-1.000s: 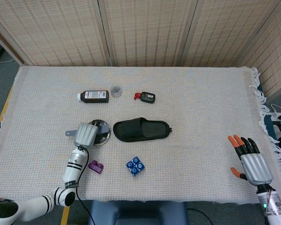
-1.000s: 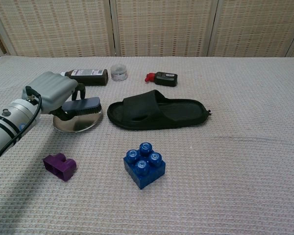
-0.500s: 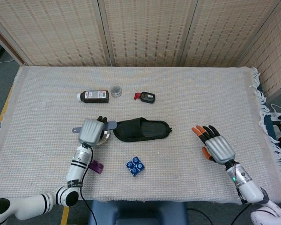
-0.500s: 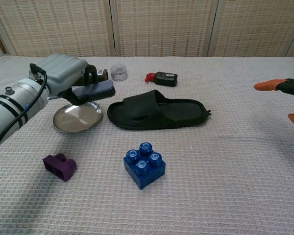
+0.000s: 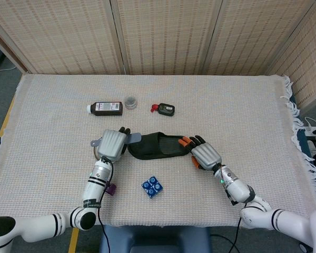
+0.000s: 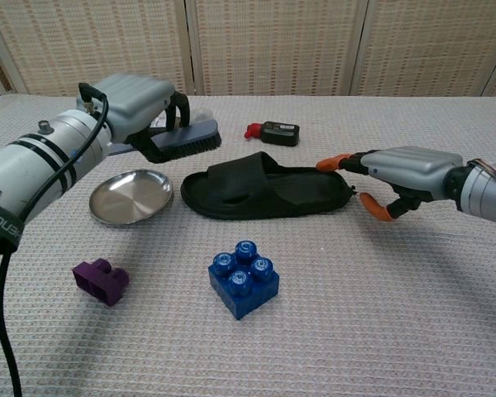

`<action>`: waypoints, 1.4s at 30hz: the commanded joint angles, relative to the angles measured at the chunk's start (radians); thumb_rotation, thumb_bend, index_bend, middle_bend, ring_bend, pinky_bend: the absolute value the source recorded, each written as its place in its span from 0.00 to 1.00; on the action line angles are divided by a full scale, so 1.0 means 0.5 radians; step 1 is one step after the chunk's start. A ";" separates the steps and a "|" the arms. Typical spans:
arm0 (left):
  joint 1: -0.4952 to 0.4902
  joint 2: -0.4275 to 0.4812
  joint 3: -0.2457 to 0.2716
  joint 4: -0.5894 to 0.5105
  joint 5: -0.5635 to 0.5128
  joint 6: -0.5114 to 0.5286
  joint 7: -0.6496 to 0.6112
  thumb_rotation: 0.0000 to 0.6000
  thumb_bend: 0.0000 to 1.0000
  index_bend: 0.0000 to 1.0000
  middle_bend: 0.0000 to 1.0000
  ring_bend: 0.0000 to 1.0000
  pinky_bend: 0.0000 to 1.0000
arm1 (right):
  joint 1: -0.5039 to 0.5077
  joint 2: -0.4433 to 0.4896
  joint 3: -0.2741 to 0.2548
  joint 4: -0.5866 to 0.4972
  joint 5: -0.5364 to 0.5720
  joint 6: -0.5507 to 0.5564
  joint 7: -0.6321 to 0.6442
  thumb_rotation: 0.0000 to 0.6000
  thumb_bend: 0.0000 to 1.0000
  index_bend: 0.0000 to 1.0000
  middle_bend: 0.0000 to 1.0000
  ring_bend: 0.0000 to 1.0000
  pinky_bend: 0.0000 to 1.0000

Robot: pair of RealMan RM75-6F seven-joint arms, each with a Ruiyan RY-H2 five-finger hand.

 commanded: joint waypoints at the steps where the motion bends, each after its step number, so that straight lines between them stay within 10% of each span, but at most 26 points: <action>1: -0.016 -0.009 0.003 0.011 -0.014 -0.007 0.000 1.00 0.38 0.50 0.55 0.89 1.00 | 0.028 -0.027 -0.021 0.013 0.025 -0.031 -0.048 1.00 0.69 0.00 0.00 0.00 0.00; 42: -0.213 -0.456 0.163 0.634 0.181 0.030 -0.004 1.00 0.38 0.50 0.54 0.89 1.00 | 0.119 0.000 -0.175 -0.050 0.230 -0.099 -0.248 1.00 0.69 0.00 0.00 0.00 0.00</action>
